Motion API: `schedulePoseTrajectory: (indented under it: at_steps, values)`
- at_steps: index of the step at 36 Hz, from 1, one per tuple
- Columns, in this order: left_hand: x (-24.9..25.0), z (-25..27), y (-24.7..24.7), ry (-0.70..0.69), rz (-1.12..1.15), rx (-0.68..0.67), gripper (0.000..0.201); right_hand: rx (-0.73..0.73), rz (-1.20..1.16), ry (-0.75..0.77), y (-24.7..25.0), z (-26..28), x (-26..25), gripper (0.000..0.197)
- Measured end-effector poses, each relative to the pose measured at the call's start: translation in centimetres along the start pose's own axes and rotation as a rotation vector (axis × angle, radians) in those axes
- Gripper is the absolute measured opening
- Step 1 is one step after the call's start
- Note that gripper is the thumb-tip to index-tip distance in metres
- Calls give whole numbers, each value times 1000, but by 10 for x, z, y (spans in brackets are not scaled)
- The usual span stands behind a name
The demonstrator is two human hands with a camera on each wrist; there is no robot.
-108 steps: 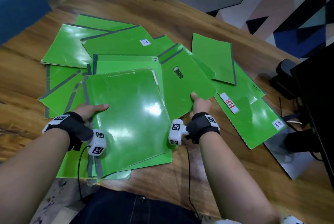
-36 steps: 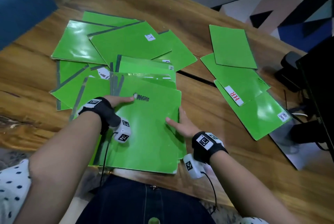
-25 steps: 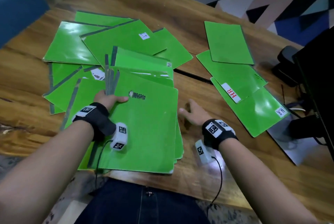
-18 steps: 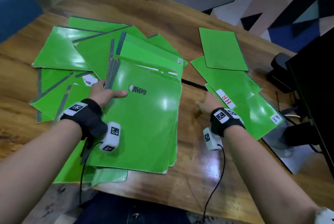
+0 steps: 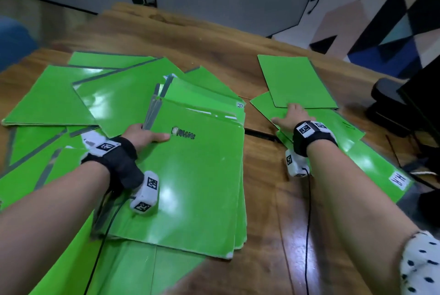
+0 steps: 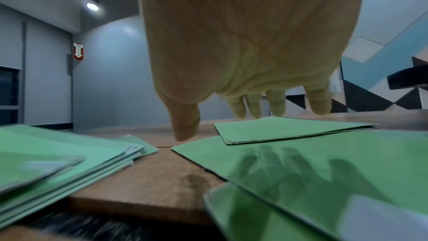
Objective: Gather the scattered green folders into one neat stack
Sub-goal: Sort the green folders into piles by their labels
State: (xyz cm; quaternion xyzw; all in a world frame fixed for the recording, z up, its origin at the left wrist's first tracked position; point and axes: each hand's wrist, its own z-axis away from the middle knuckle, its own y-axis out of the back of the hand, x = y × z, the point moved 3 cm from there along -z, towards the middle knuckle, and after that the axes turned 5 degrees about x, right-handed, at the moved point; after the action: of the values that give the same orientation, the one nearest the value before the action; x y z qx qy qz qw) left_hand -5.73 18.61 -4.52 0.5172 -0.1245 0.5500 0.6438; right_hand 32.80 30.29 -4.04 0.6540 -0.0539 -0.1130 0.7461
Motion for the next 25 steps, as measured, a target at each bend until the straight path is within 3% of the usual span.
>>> schedulePoseTrajectory:
  at_steps: [5, 13, 21, 25]
  values:
    - [-11, -17, -2, 36, -56, -26, 78, -84, -27, 35, -14, -32, -20, 95]
    - [-18, -25, -4, 44, -61, -30, 80, -209, -76, -15, -40, -36, -25, 98]
    - [-12, -13, -5, 61, -52, -27, 67, -297, -67, 108, -48, 33, -20, 97]
    - [-9, -7, -1, 78, -81, -39, 71, -305, -56, 147, -49, 83, -16, 88]
